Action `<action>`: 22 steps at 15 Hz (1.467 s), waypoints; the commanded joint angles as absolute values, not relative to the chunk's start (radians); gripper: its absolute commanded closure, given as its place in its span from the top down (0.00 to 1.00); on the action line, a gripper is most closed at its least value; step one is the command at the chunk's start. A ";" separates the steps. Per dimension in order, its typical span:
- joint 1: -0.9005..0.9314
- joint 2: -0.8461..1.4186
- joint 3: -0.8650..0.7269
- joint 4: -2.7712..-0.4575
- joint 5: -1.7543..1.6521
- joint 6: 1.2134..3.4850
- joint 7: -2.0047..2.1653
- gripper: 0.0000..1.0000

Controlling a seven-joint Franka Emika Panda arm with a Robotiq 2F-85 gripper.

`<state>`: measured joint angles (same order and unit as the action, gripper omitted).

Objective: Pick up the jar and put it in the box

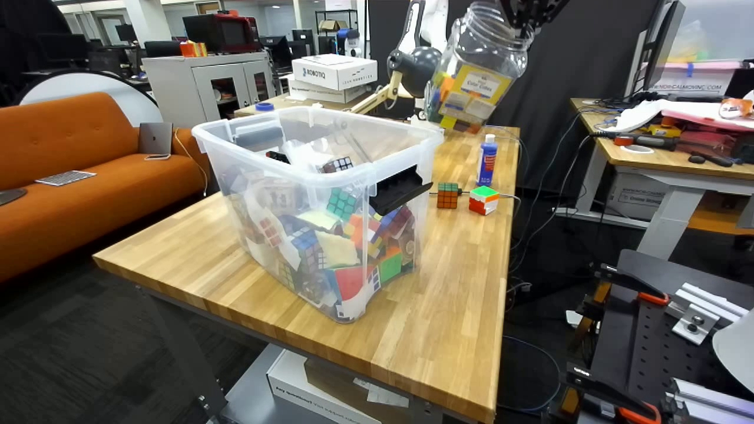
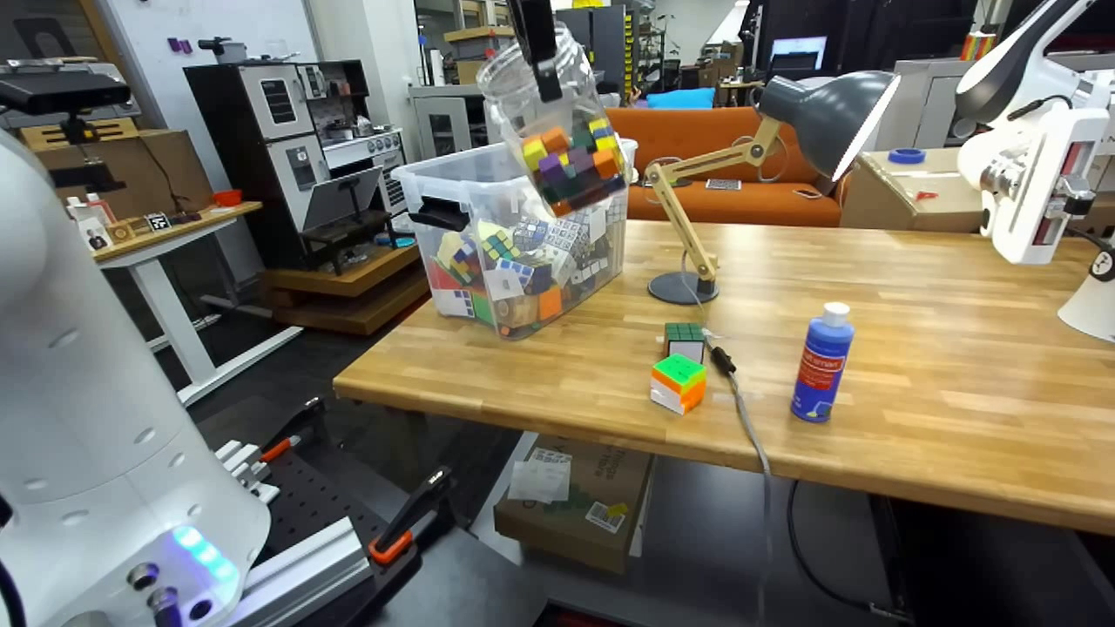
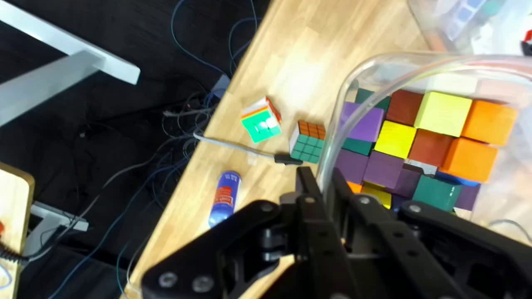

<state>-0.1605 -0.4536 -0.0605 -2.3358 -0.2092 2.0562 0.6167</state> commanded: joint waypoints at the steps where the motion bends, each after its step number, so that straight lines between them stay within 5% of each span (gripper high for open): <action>1: -0.175 -0.514 0.017 -2.286 -0.239 2.065 0.618 0.03; 12: -0.040 -0.316 0.208 -2.026 -0.243 2.034 0.484 0.03; 22: 0.058 -0.023 0.193 -1.878 -0.285 1.954 0.300 0.03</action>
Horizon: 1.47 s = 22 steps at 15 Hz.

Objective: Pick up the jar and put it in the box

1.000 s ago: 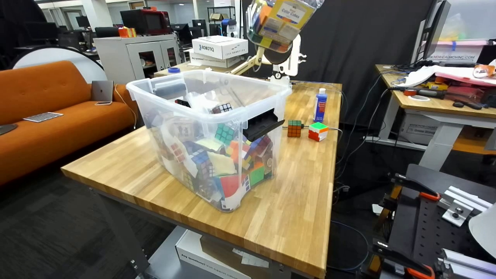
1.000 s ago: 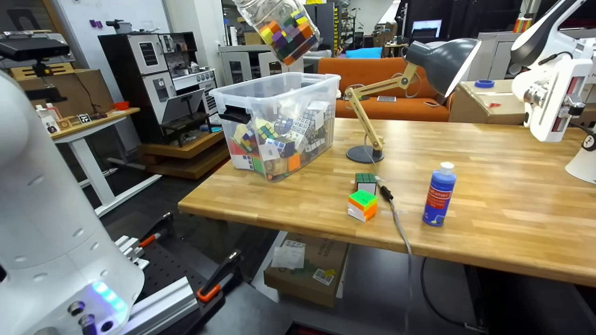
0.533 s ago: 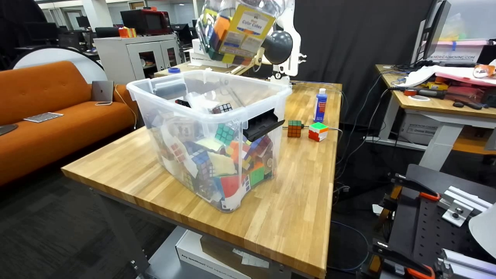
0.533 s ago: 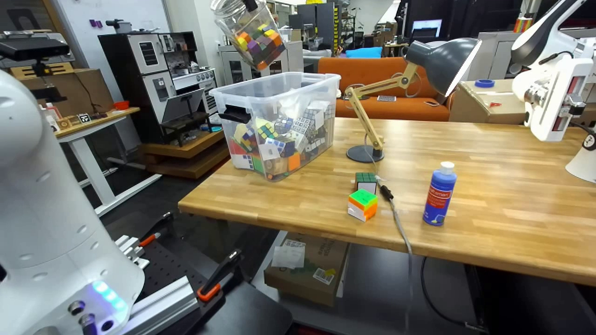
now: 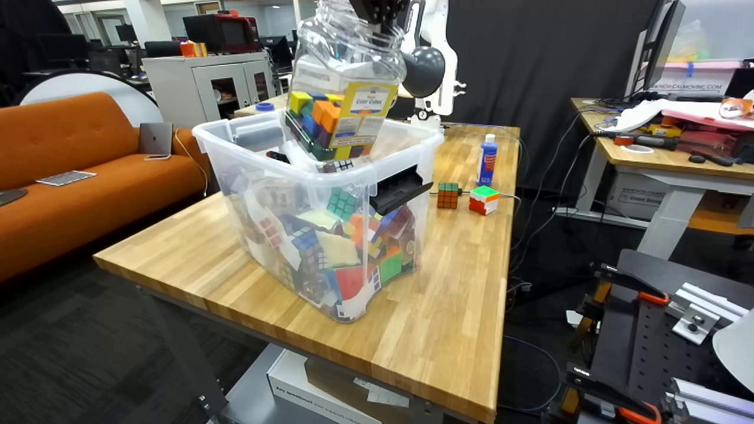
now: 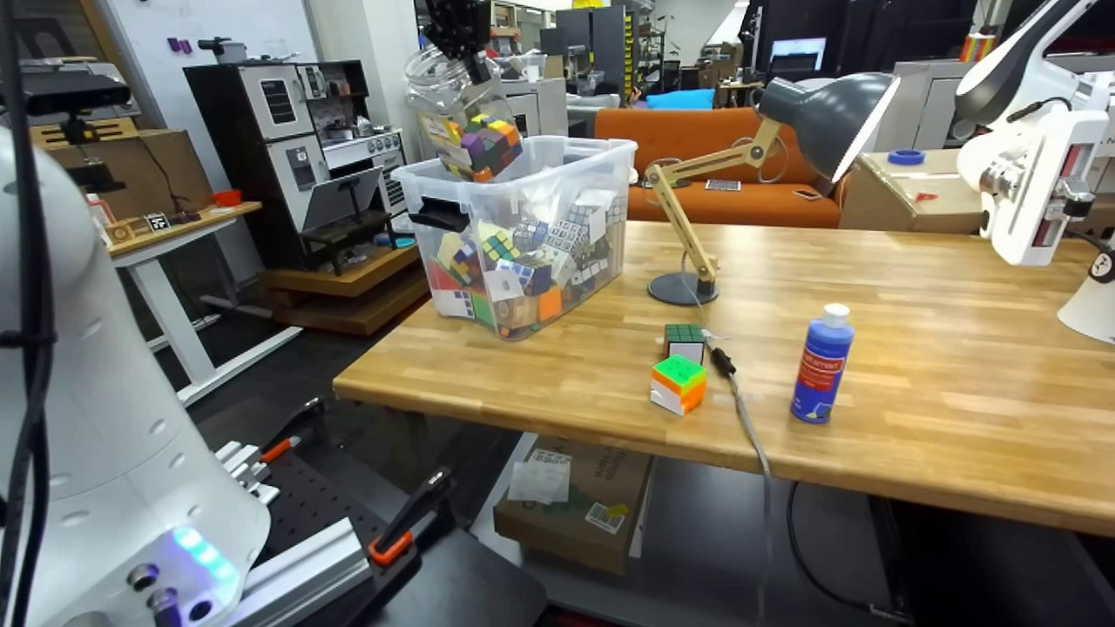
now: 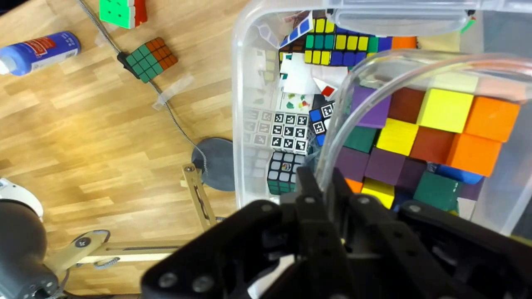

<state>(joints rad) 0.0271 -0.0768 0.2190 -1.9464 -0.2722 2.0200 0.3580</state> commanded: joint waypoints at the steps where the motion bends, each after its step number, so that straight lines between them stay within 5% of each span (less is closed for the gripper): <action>1: 0.064 -0.006 0.188 -1.871 -0.282 1.946 0.287 0.03; 19: 0.143 0.208 0.151 -1.783 -0.256 1.918 0.203 0.03; 20: 0.147 0.206 0.150 -1.782 -0.255 1.918 0.203 0.24; 22: 0.152 0.193 0.152 -1.787 -0.238 1.923 0.201 0.43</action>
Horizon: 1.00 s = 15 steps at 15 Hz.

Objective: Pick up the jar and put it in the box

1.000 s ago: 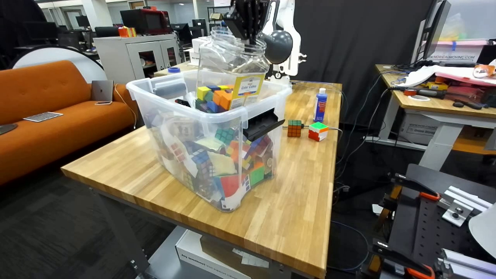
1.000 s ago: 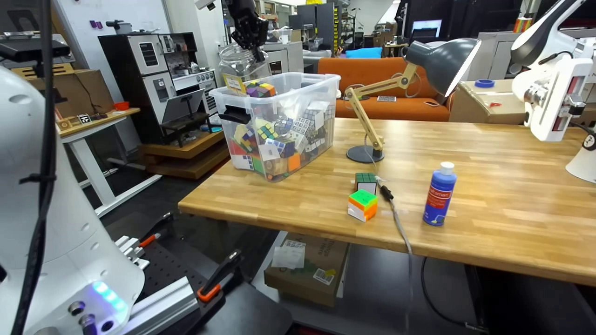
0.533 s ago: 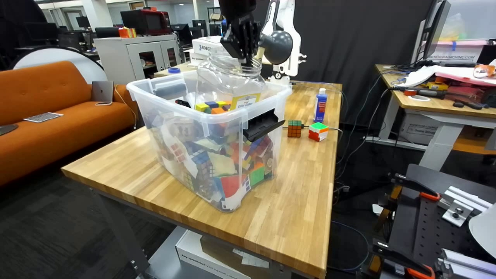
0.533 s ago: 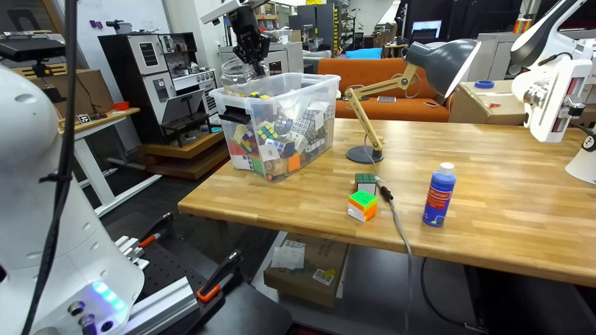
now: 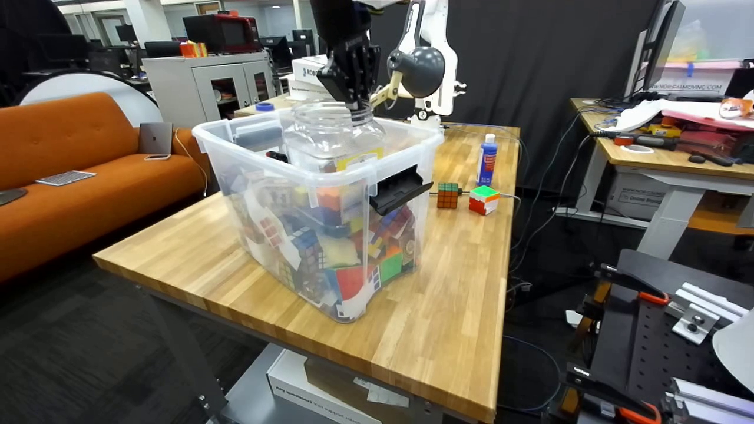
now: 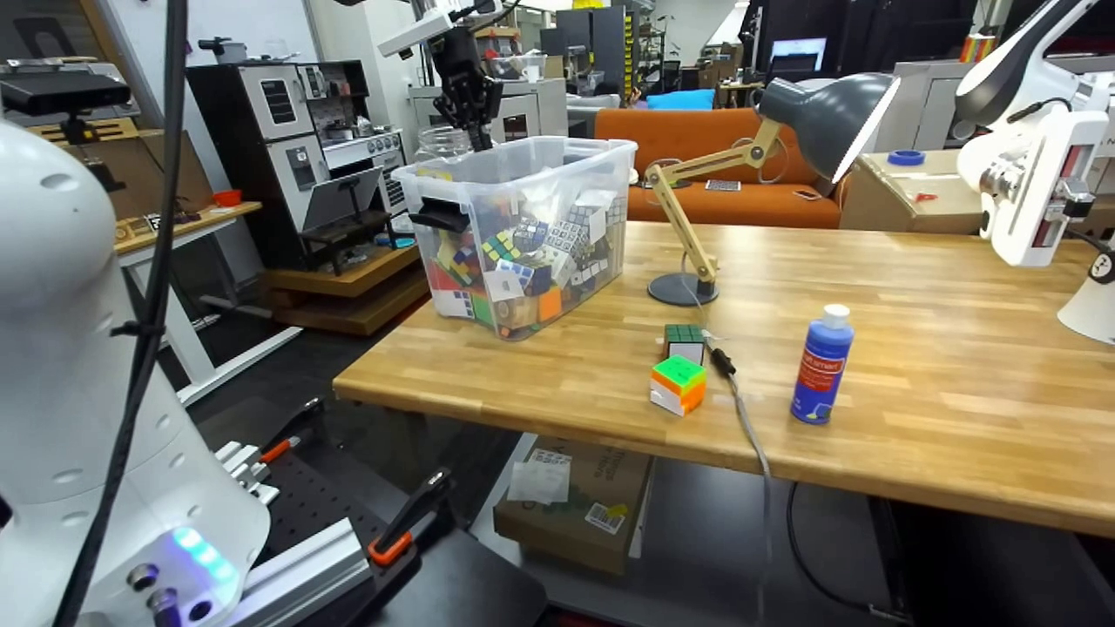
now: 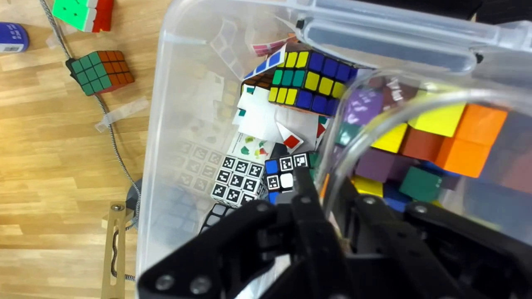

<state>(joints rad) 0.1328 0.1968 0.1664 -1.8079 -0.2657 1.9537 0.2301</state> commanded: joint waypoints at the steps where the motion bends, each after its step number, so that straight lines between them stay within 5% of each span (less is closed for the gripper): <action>1: 0.155 0.185 0.152 -1.790 -0.236 1.925 0.206 0.49; 8: 0.148 0.005 0.139 -1.897 -0.231 1.955 0.294 0.98; 15: 0.075 -0.392 0.074 -2.225 -0.055 1.885 0.381 1.00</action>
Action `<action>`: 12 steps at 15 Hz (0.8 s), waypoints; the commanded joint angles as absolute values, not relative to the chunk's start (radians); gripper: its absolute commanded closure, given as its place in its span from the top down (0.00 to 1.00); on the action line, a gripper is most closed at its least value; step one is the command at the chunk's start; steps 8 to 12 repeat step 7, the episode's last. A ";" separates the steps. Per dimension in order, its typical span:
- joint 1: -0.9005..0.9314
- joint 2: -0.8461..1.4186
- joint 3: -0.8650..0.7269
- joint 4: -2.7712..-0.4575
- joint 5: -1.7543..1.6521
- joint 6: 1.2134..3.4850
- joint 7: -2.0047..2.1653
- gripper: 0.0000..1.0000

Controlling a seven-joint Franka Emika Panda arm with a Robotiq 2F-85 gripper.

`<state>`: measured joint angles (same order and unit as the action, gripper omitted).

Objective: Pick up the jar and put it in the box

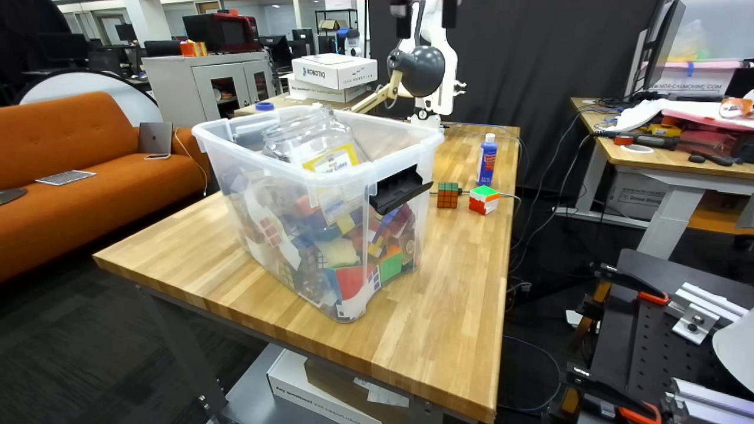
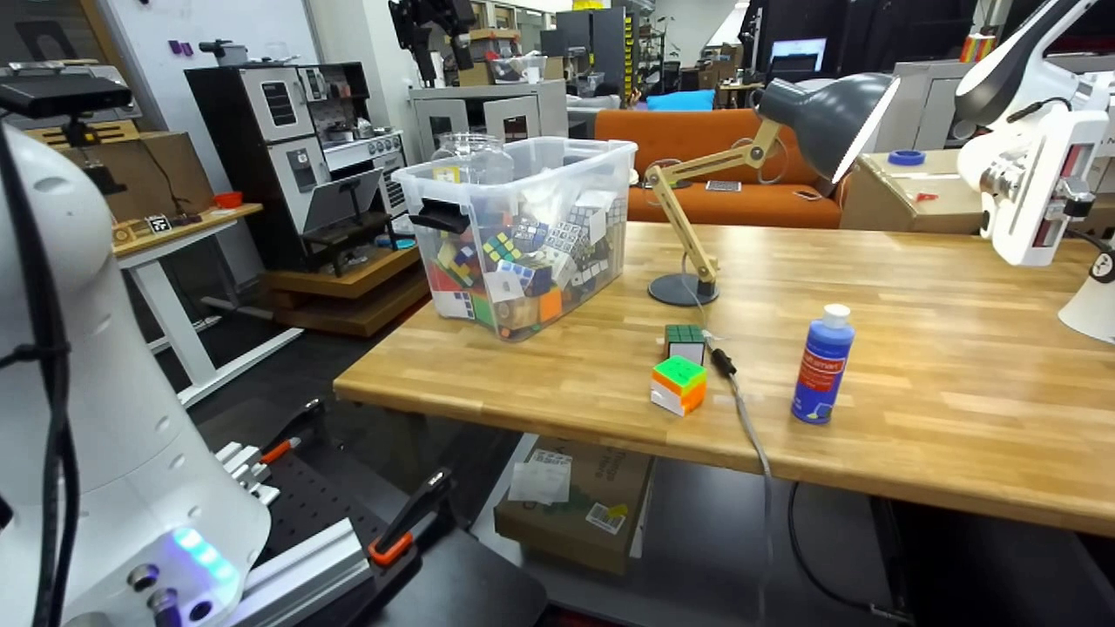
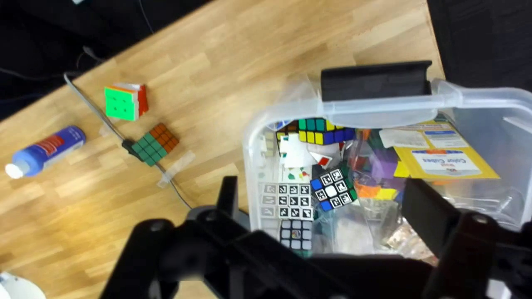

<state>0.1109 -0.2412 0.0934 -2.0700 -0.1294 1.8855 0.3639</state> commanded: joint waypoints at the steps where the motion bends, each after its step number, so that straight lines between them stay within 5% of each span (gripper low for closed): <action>1: 0.061 -0.464 0.050 -2.293 -0.014 1.858 0.356 1.00; 12: 0.051 -0.383 0.096 -2.213 -0.060 1.854 0.358 1.00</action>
